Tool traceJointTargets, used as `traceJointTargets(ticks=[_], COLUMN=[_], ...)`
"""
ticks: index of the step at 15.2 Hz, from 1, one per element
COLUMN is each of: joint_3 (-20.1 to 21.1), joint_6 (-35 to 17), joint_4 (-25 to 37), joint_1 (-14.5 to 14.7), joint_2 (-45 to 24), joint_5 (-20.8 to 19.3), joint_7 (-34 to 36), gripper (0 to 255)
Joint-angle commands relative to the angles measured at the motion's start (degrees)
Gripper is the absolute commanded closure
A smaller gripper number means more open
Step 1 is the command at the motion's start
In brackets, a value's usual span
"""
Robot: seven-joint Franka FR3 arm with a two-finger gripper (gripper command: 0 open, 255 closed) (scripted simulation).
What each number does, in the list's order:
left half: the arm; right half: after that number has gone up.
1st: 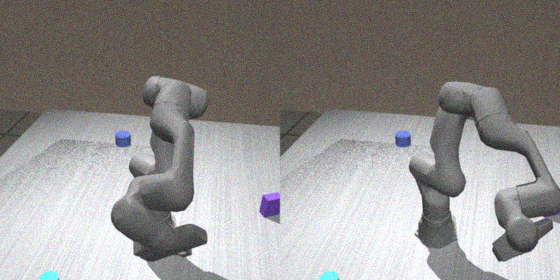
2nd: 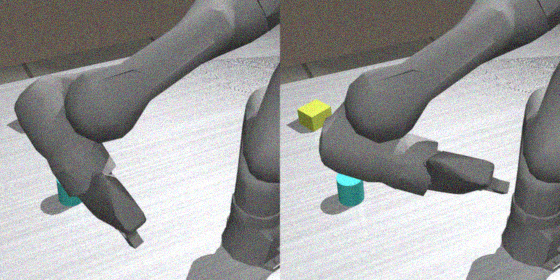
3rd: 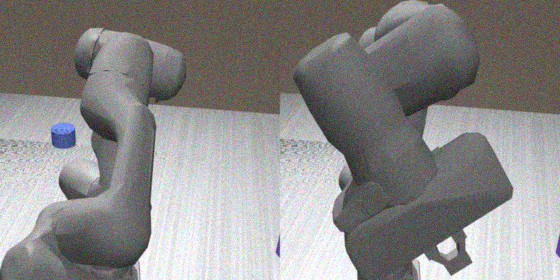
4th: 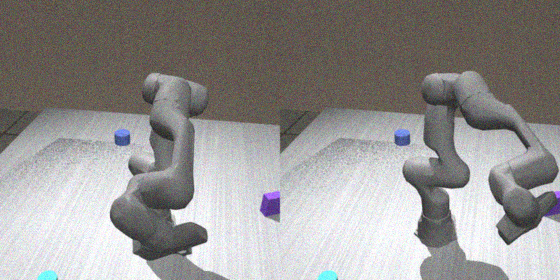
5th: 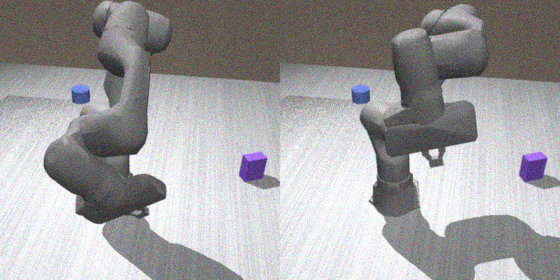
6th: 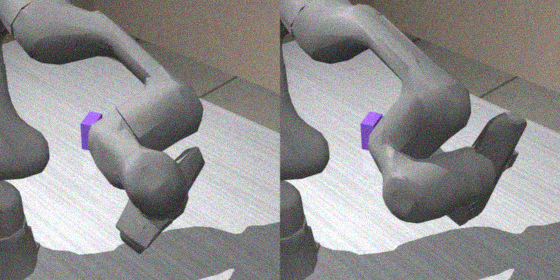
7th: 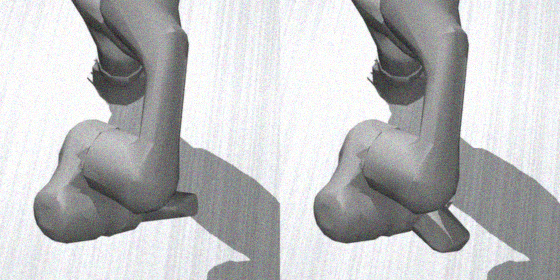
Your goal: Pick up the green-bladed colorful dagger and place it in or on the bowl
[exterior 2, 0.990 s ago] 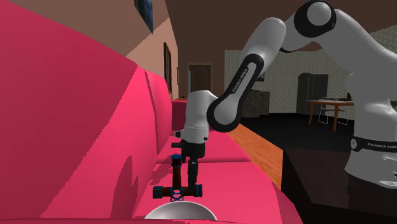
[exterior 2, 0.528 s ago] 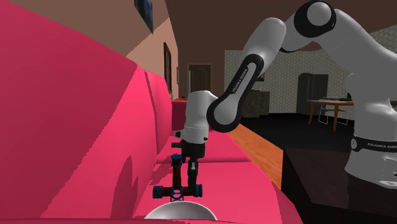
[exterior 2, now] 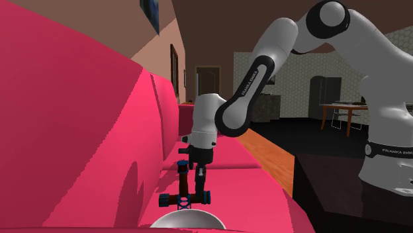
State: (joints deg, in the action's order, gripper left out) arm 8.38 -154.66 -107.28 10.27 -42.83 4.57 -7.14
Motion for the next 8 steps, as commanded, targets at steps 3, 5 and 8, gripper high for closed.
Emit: traceJointTargets(ticks=[3, 5, 8], joint_3=[0.2, 0.2, 0.4], joint_6=[1.5, 2.4, 3.8], joint_4=[-1.0, -1.4, -2.0], joint_1=[-0.2, -0.3, -0.4], joint_2=[2.5, 3.8, 5.8], joint_5=[0.1, 0.2, 0.3], joint_7=[0.1, 0.2, 0.4], gripper=[255, 255, 255])
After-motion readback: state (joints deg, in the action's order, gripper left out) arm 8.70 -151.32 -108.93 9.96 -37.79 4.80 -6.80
